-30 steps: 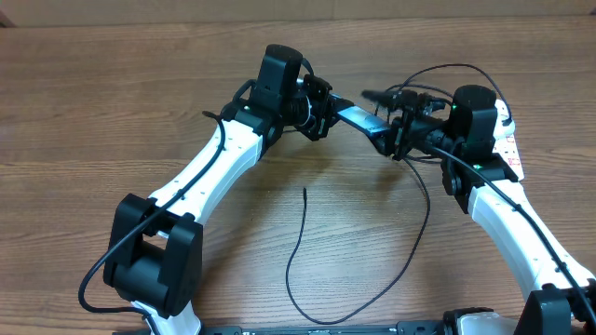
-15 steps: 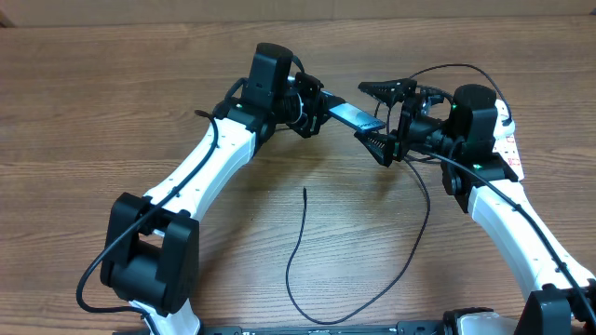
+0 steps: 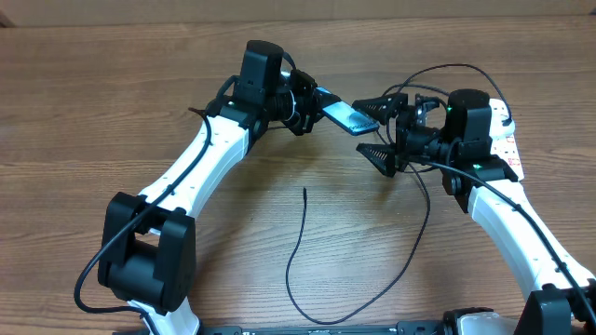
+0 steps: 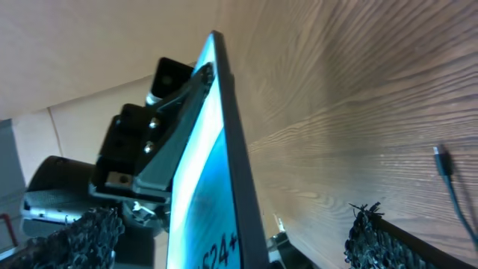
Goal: Plug charger to phone and switch on socket
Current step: 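Open the right gripper and release the phone, then move the right gripper down toward the black cable's plug end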
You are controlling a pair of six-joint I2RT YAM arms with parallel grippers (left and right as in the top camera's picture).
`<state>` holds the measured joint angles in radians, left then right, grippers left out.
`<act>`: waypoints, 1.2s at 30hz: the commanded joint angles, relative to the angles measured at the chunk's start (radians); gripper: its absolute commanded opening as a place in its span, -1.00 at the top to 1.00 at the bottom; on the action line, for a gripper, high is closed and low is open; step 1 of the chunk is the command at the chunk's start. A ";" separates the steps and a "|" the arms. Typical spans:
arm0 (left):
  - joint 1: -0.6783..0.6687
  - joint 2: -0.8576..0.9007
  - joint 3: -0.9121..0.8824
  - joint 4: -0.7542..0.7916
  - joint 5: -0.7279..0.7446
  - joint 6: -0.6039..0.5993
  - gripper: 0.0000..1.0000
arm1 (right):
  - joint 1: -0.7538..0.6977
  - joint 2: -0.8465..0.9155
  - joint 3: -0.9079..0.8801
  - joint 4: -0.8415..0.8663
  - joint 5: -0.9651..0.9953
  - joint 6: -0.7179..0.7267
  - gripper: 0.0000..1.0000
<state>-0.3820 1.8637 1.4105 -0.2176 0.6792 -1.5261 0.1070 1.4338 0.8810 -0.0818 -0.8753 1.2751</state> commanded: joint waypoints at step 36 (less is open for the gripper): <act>0.051 -0.003 0.004 -0.017 0.210 0.227 0.91 | -0.201 -0.003 0.017 -0.505 0.231 -0.632 -0.99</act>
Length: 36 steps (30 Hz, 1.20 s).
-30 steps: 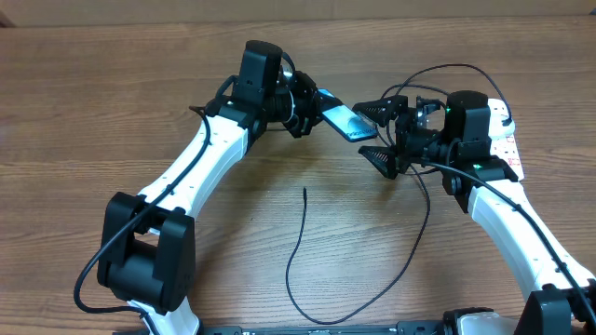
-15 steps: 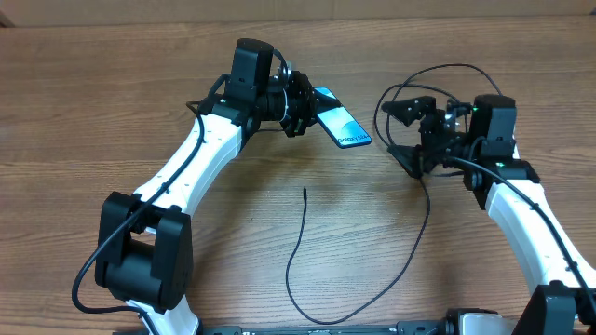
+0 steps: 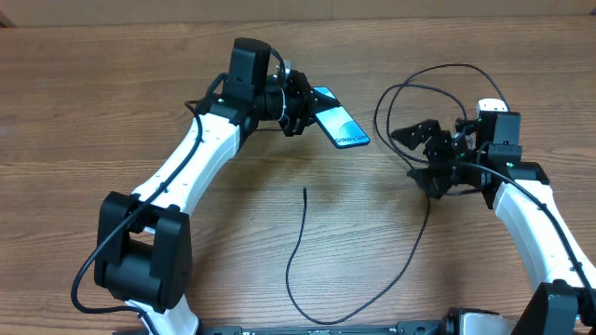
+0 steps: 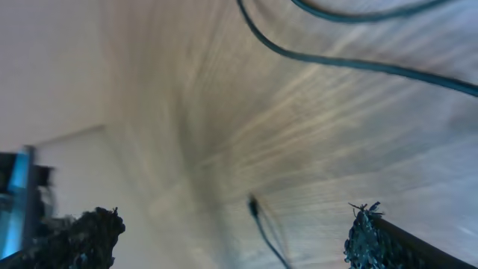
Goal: Plug charger to phone and switch on socket
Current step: 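Move the right gripper down toward the black cable's plug end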
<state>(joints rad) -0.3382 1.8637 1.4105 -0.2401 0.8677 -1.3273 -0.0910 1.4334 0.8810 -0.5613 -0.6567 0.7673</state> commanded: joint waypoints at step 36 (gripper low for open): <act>0.104 -0.003 0.004 0.012 -0.018 0.050 0.91 | 0.528 -0.003 0.051 -0.206 0.455 -0.266 -0.82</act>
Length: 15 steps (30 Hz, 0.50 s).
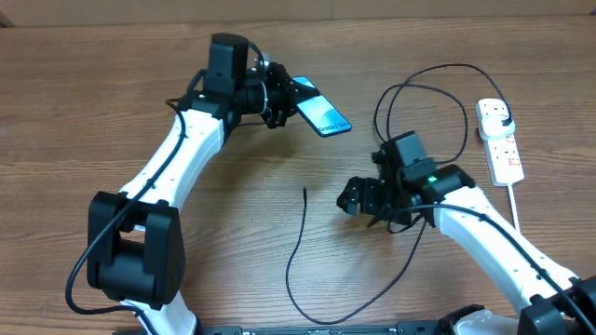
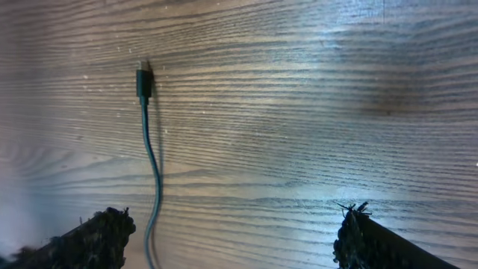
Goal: Plug charger to phone and switch on socket
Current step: 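Move the right gripper down toward the black cable's plug end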
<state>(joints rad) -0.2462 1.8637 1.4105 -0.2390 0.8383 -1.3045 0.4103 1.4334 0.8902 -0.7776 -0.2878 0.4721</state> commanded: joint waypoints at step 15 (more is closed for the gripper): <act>0.023 -0.003 0.004 0.011 -0.037 0.027 0.92 | 0.305 -0.002 0.213 -0.015 0.303 0.172 -0.86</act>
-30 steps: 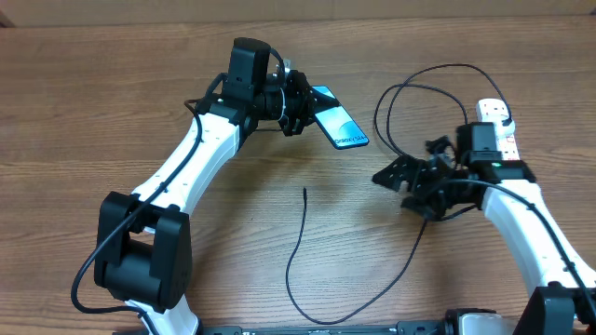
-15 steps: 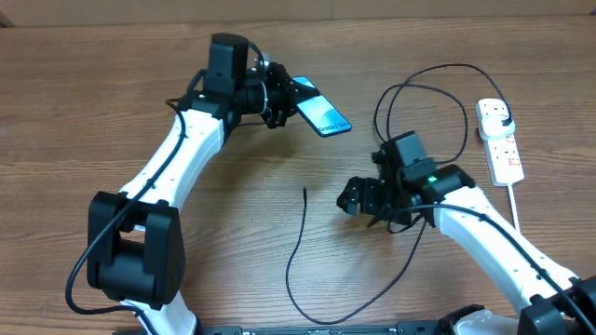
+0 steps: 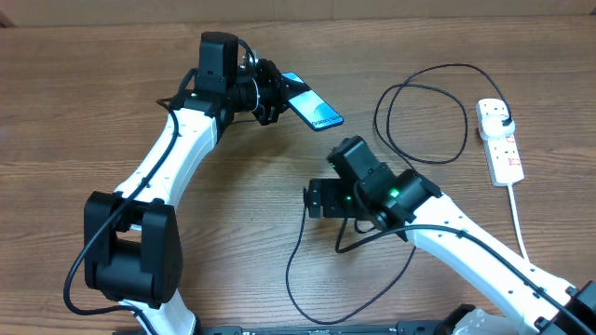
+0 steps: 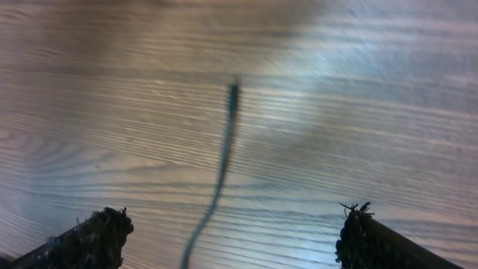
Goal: Plug charger to phone and switch on socket
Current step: 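Move the right gripper down toward the black cable's plug end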
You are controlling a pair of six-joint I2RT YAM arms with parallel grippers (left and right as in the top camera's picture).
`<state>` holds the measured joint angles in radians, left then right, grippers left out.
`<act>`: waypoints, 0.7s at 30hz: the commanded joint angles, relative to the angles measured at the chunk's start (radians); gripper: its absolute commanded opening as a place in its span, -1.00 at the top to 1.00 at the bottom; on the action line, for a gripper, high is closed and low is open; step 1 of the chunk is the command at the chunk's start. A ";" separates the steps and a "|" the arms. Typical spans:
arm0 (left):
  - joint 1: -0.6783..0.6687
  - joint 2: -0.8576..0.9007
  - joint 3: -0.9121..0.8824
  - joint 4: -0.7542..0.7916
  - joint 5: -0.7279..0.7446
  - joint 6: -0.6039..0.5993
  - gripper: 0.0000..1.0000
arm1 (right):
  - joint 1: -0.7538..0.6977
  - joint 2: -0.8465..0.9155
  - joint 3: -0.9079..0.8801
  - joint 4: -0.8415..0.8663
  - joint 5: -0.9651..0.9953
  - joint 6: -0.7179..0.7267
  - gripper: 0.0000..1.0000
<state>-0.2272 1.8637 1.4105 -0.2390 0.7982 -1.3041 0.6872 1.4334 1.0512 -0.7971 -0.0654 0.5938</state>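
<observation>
The phone (image 3: 313,111), its blue screen lit, is held above the table at the back with my left gripper (image 3: 282,94) shut on its far end. The black charger cable (image 3: 292,253) lies on the wood. Its free plug end (image 4: 234,90) shows blurred in the right wrist view, lying ahead of and between my fingers. My right gripper (image 4: 235,239) hangs open over that end, with nothing between its fingertips (image 4: 103,233). In the overhead view the right gripper (image 3: 317,200) covers the cable's tip. The white socket strip (image 3: 500,142) lies at the far right.
The cable runs from the strip in a big loop (image 3: 419,112) at the back right, then passes under my right arm toward the table's front. The right arm (image 3: 447,228) stretches across the middle from the lower right.
My right gripper has moved left, from just right of the cable's free end to directly over it, still open. The left arm drew the phone slightly left and back.
My open right gripper was first up against the phone held by the left gripper. It then stood away at the right near the socket strip, later low over mid-table beside the cable end, and now sits over that end. The left gripper kept hold of the phone throughout.
</observation>
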 commanded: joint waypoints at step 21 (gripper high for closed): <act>0.058 -0.003 0.004 0.011 -0.085 0.026 0.92 | 0.174 0.201 0.154 -0.002 0.181 0.114 -0.88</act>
<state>-0.1749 1.8637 1.4105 -0.2390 0.7277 -1.3014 0.8486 1.6241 1.1584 -0.8036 0.0681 0.6895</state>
